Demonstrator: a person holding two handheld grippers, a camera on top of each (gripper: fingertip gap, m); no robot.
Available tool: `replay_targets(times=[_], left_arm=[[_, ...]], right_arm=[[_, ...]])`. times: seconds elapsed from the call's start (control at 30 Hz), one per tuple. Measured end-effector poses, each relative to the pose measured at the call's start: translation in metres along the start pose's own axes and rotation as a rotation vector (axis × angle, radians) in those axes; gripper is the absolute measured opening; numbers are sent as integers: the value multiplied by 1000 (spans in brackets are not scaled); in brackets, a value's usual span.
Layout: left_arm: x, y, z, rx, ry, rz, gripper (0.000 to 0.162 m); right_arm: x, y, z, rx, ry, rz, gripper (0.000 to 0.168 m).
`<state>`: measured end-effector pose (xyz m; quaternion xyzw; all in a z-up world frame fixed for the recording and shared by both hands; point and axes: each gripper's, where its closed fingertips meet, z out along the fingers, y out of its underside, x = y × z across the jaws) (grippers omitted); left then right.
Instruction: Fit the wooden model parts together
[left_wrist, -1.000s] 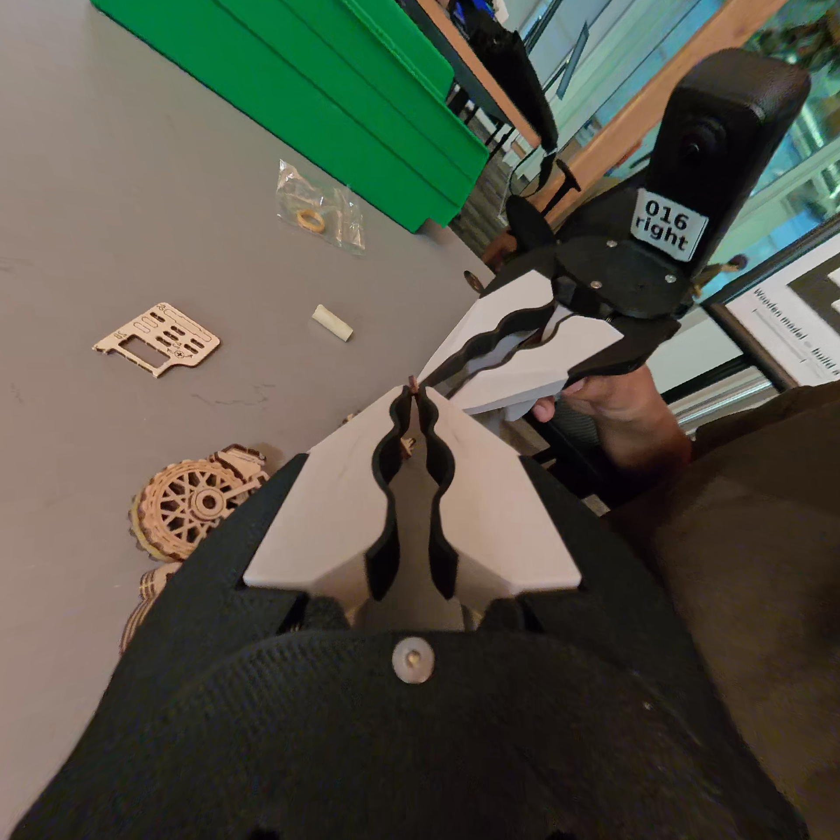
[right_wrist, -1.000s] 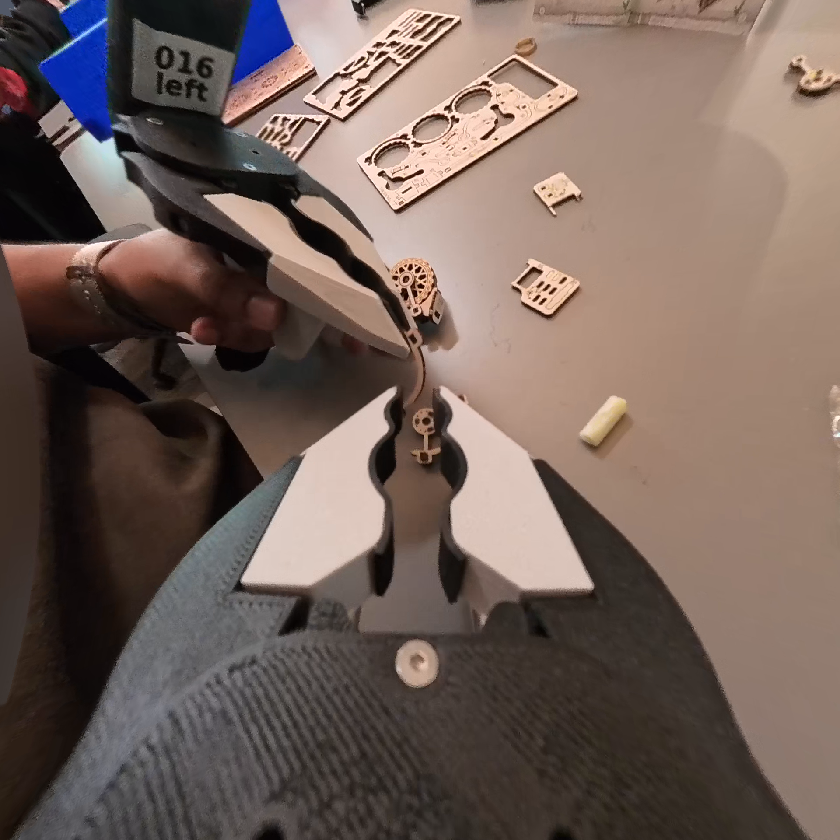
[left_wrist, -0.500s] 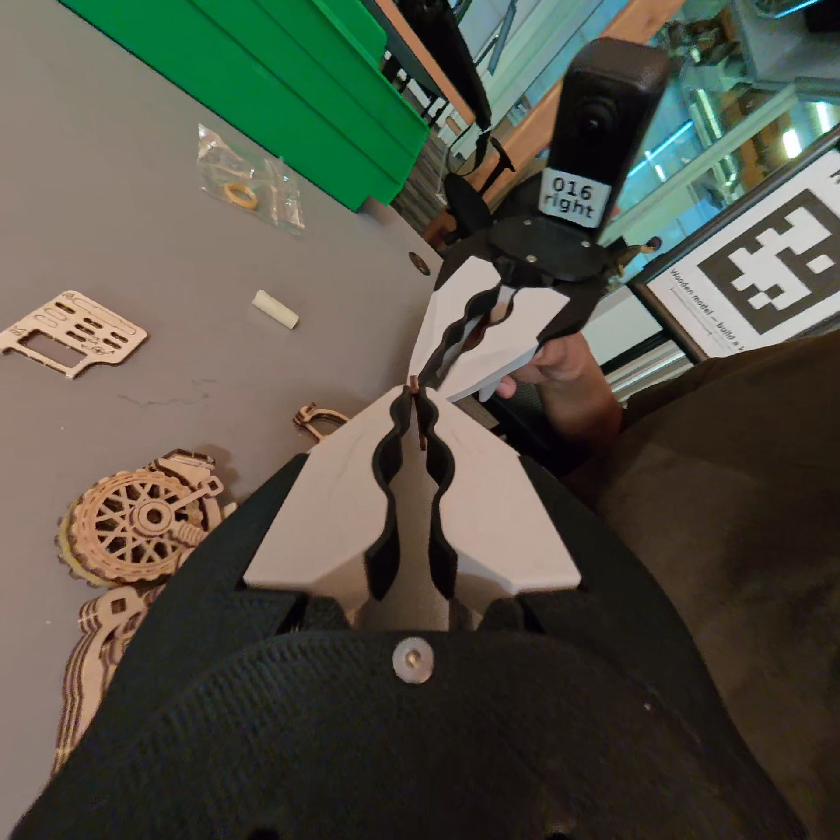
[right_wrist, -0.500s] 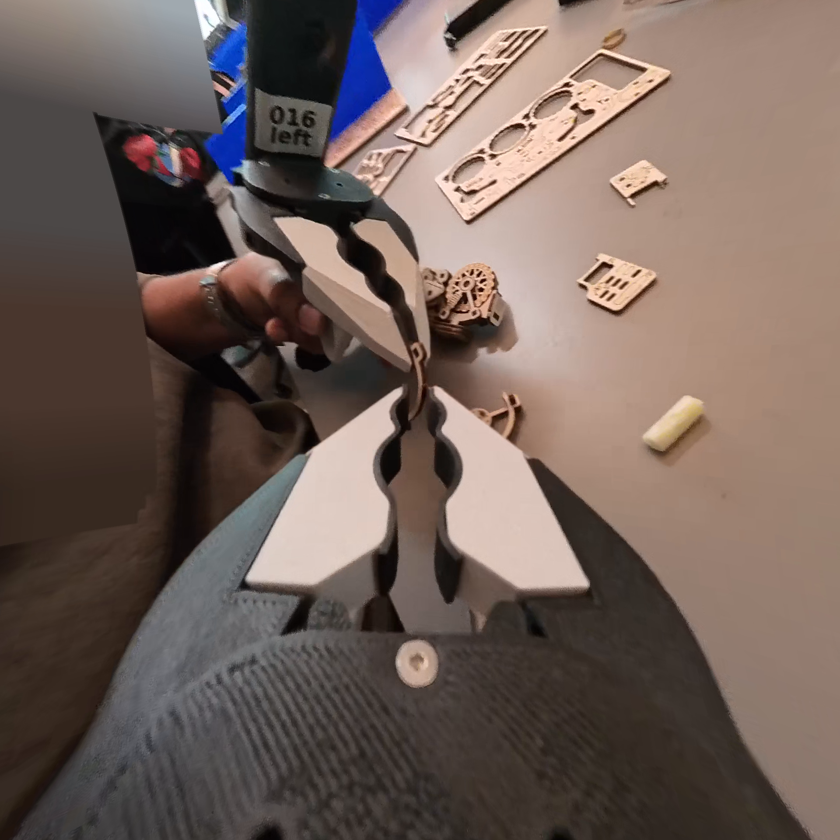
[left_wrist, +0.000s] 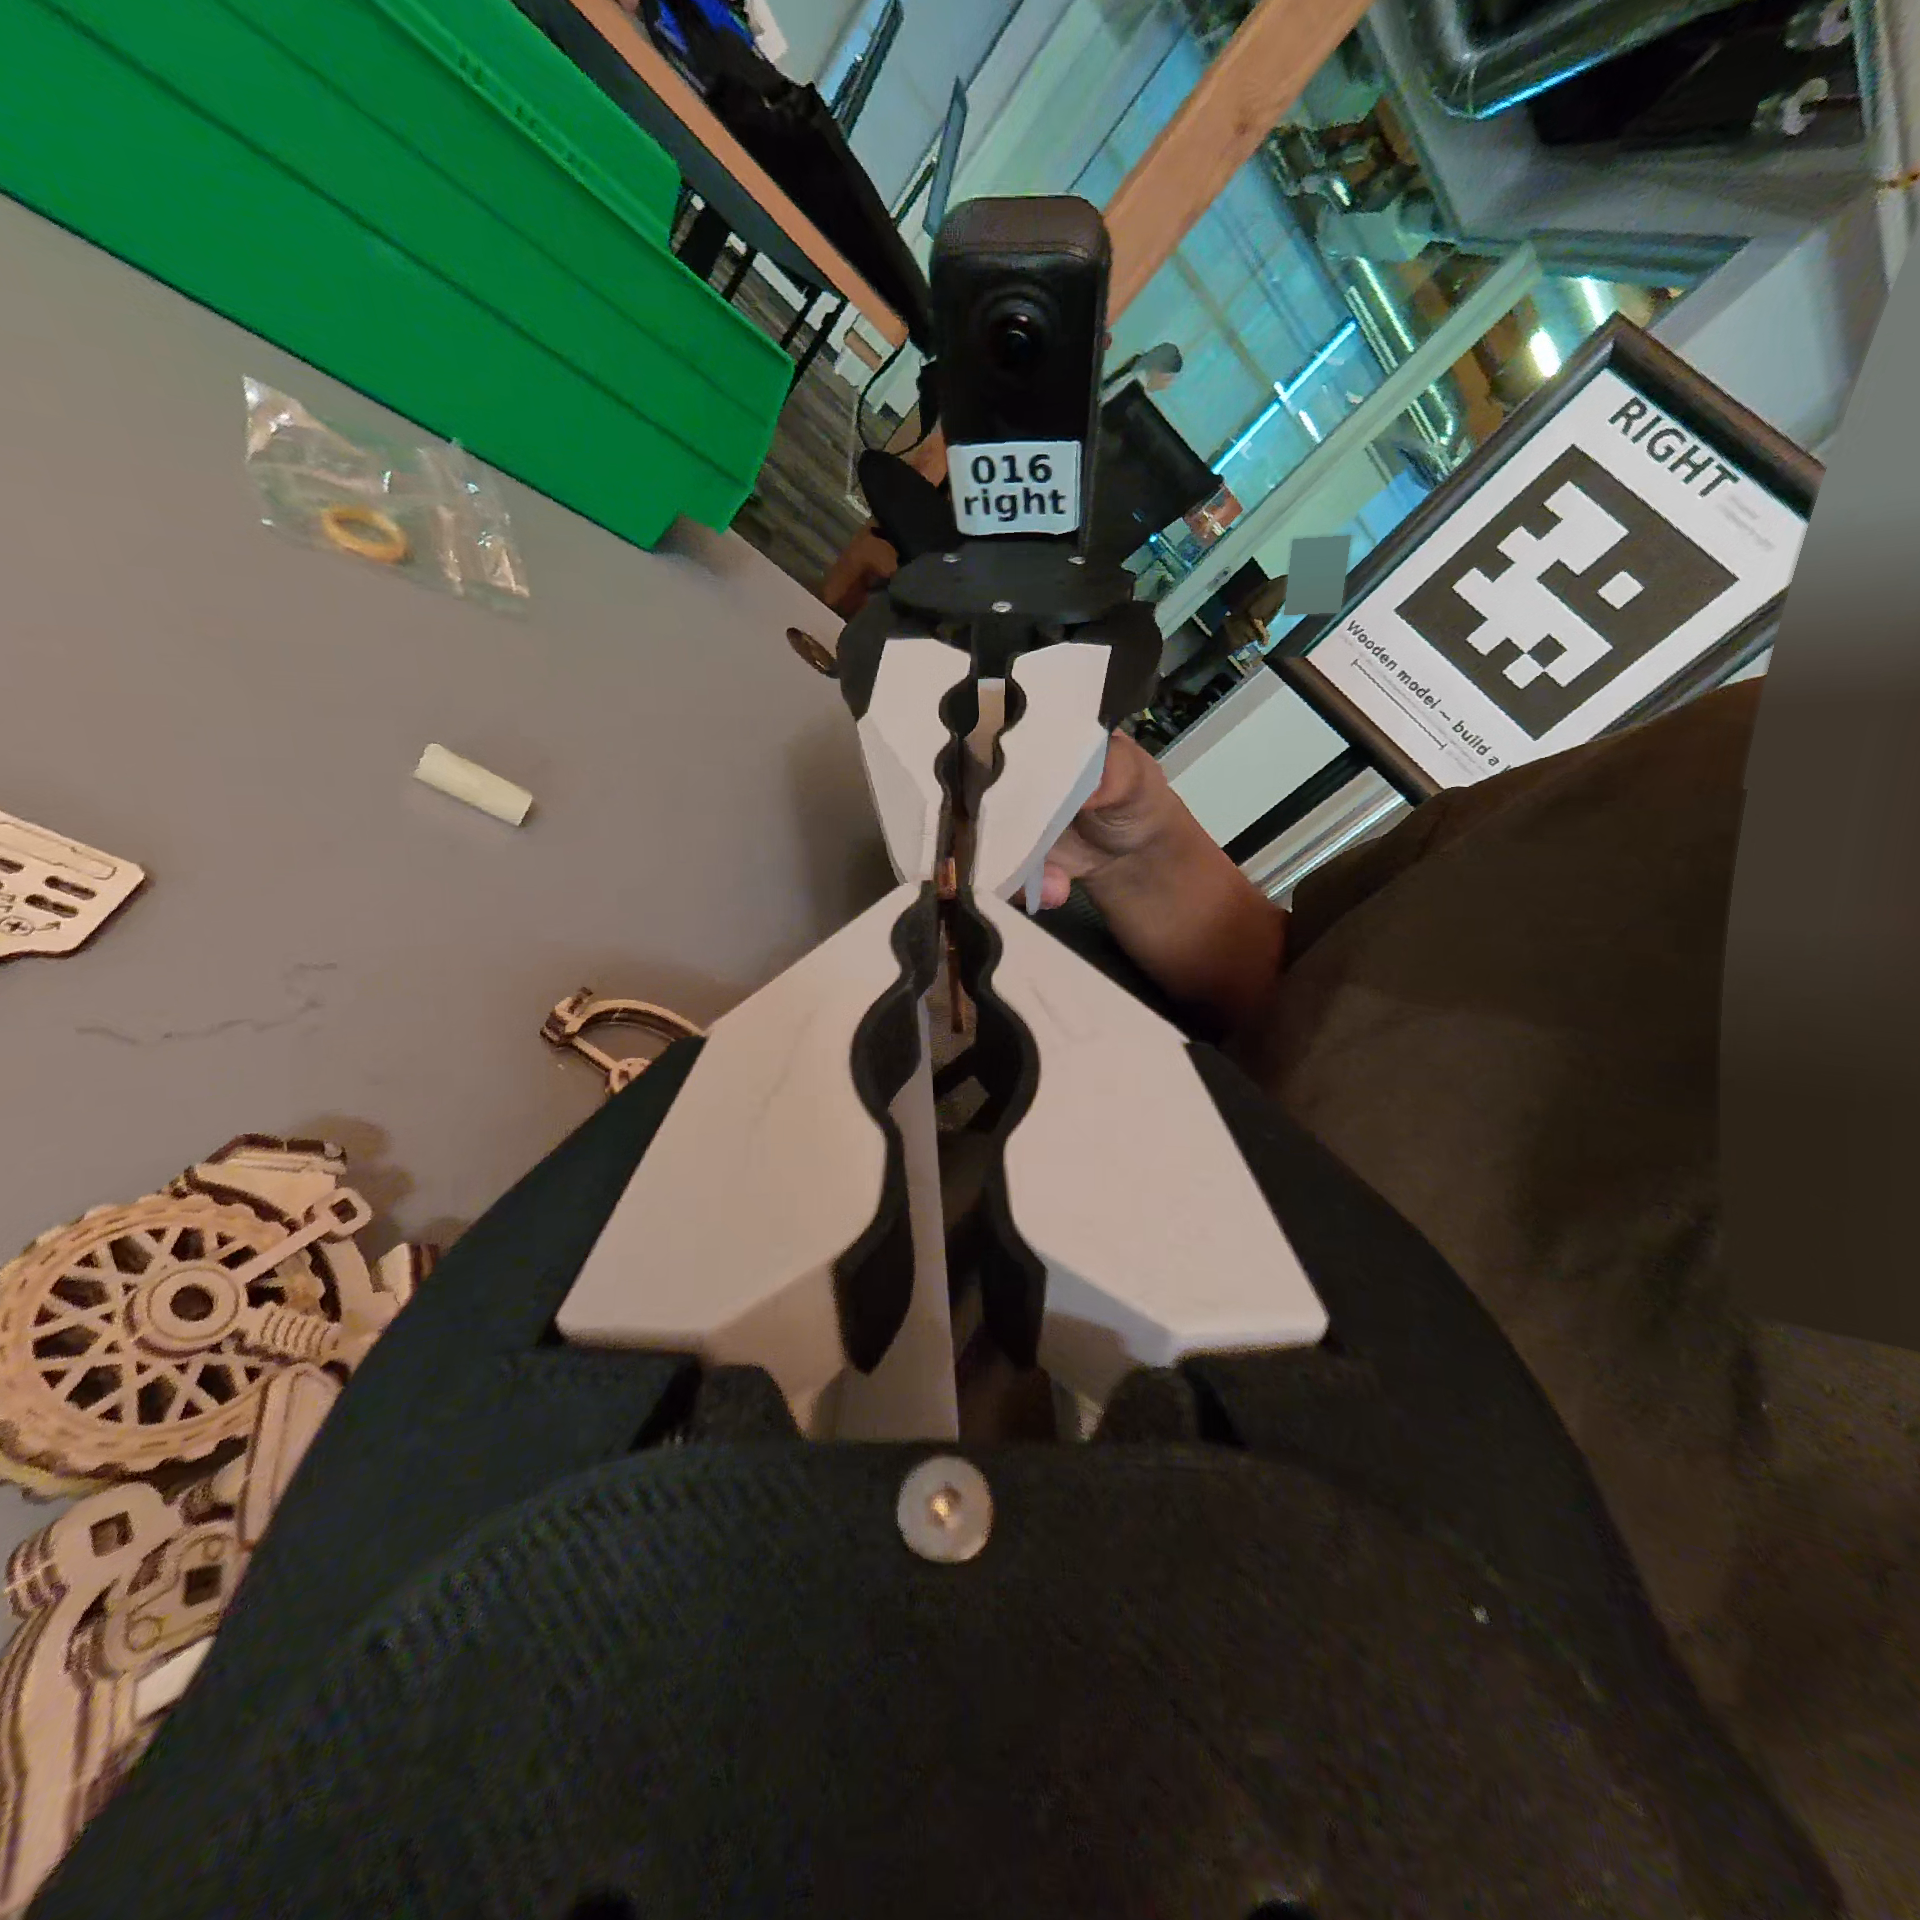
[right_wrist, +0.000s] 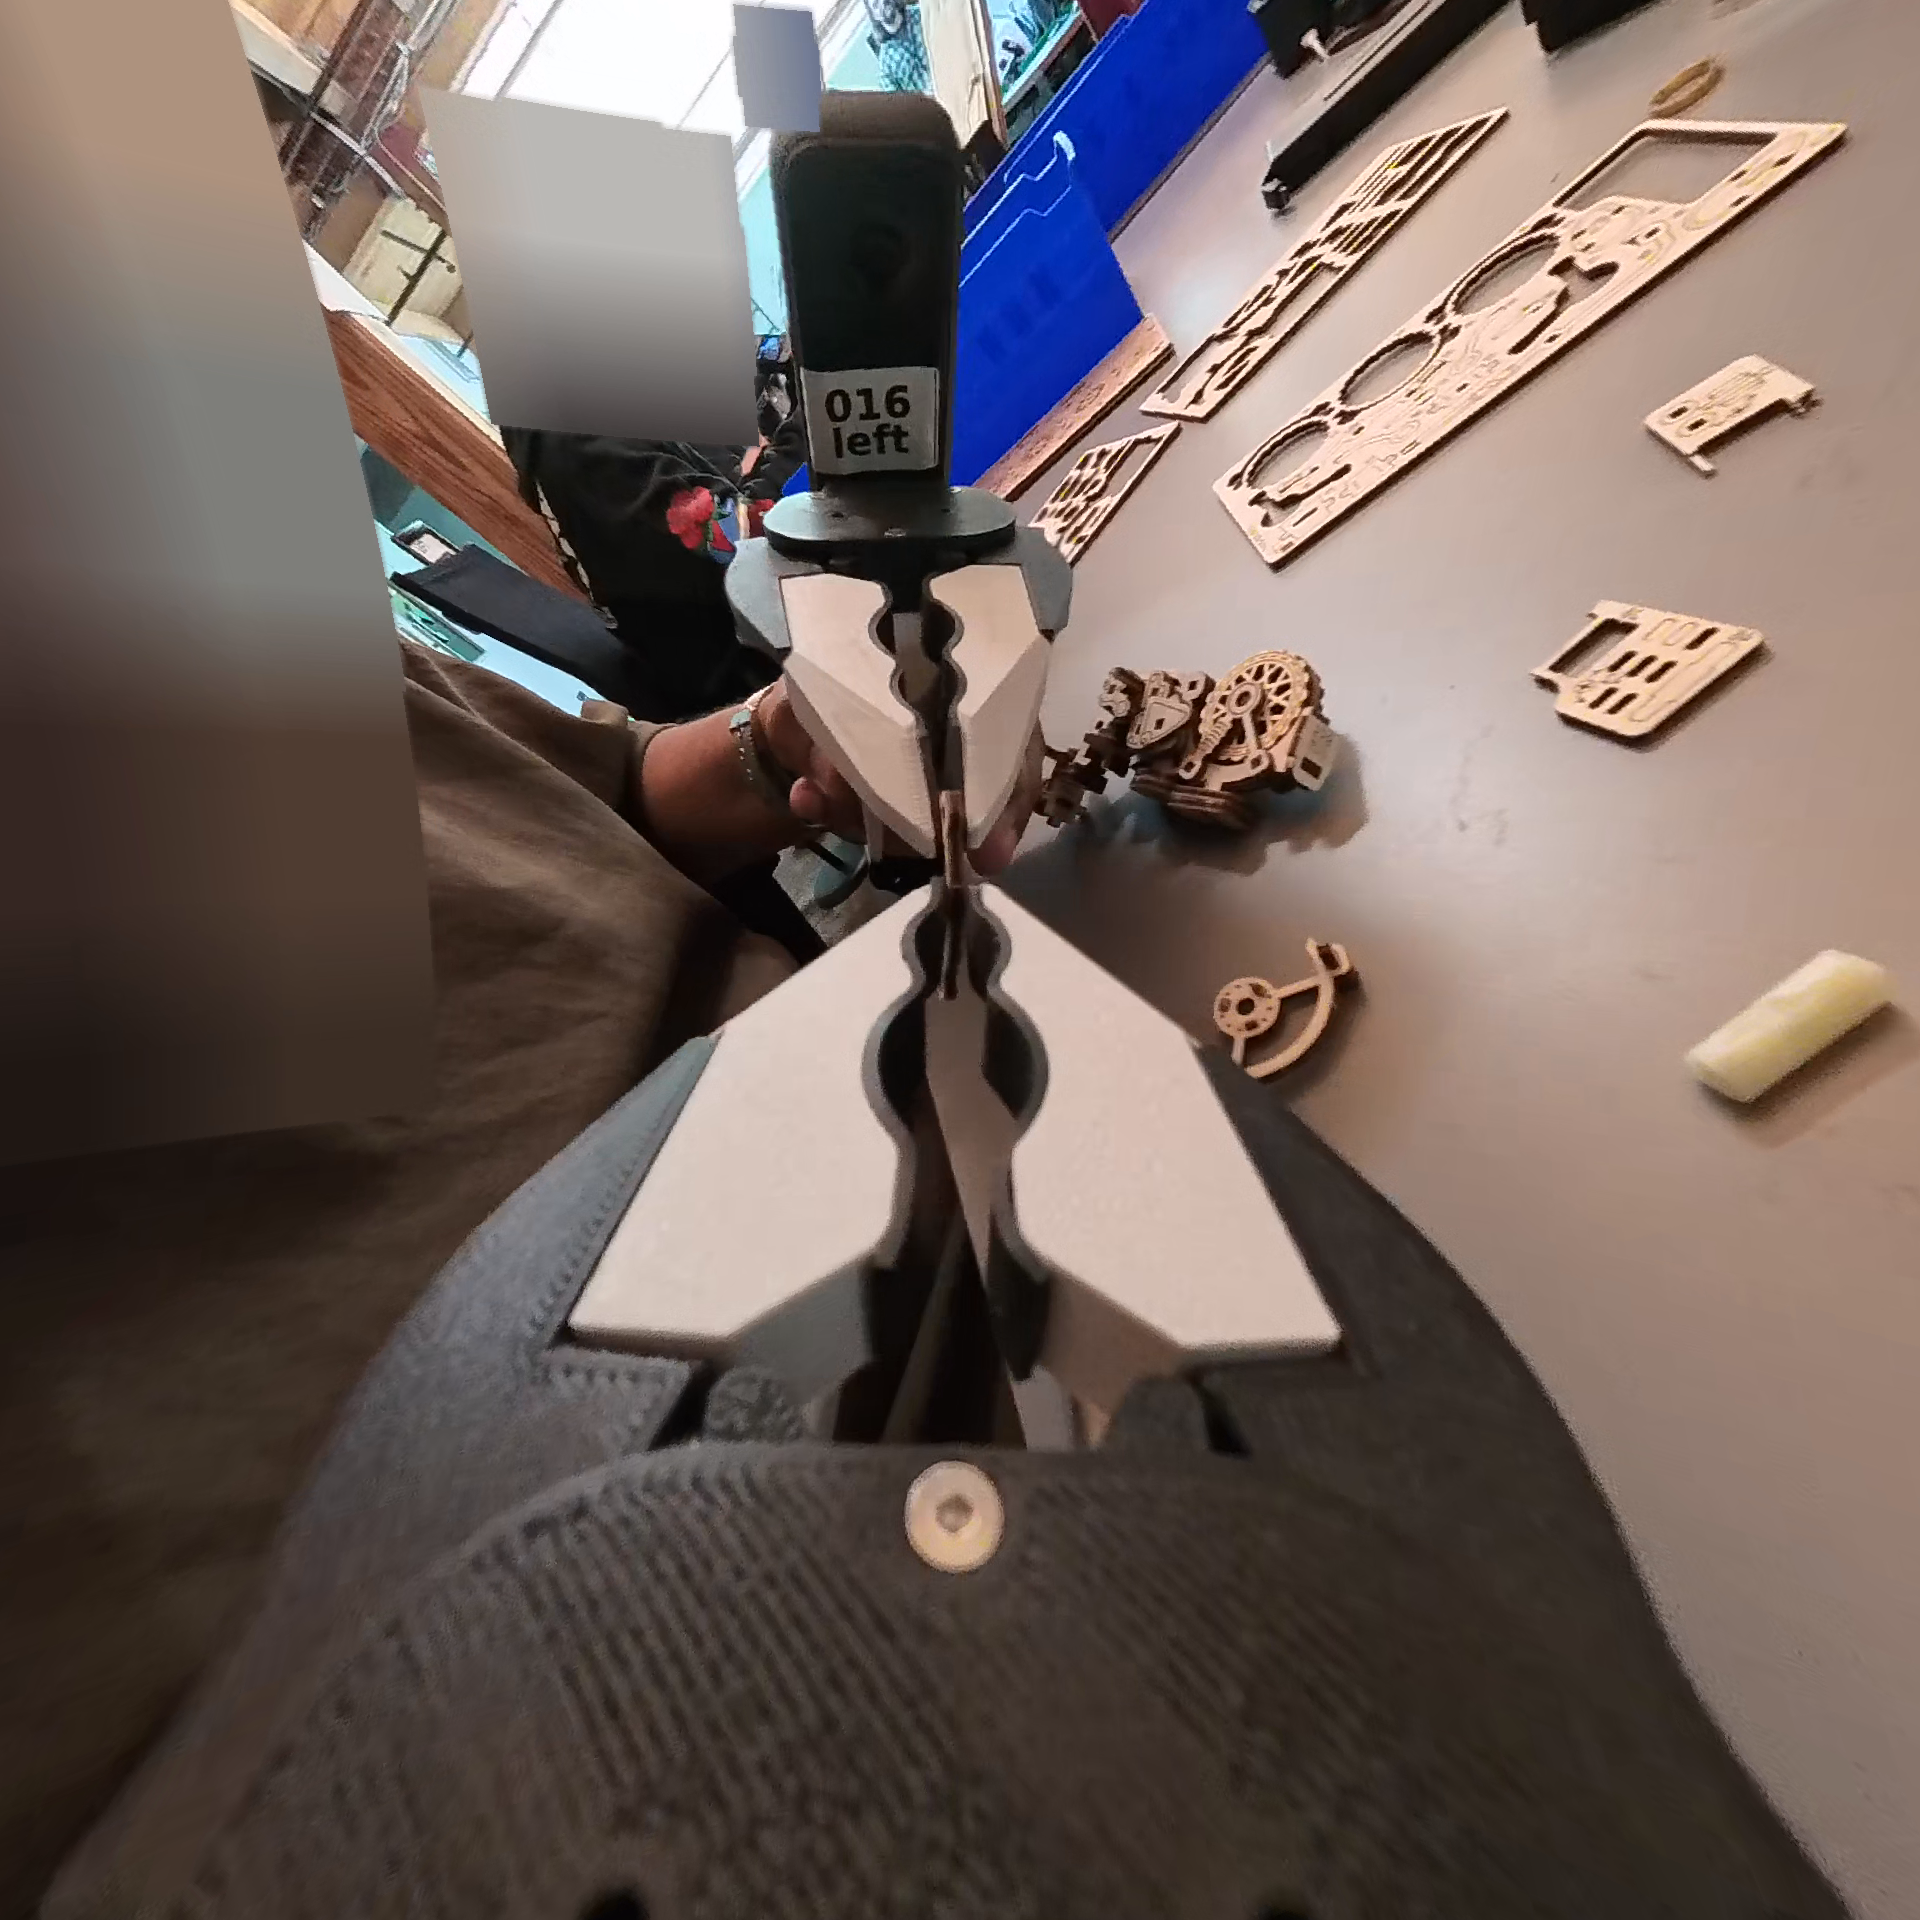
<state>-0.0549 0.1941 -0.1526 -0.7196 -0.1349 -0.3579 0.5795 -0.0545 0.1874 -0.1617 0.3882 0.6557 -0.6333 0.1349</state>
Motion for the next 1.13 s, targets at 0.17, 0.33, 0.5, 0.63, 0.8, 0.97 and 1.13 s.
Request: replay_targets(times=[0.17, 0.33, 0.5, 0.63, 0.8, 0.97, 1.13], left_arm=[[-5, -2, 1, 10, -47, 3, 4], [-24, 1, -3, -32, -202, 98, 26], [-53, 26, -2, -248, -481, 338, 28], [-65, 45, 3, -405, -625, 543, 24], [-72, 55, 9, -460, -655, 549, 25], [-77, 56, 7, -472, -669, 535, 20], [-77, 57, 7, -473, -642, 491, 20]], right_arm=[[2, -3, -4, 13, 19, -2, 2], [27, -14, -23, 77, 165, 43, 1], [46, -12, -31, 96, 231, 183, 1], [51, -2, -23, 75, 199, 313, 1], [58, 13, -12, -15, 183, 427, 2], [63, 19, -5, -66, 154, 503, 2], [67, 23, 0, -89, 144, 543, 2]])
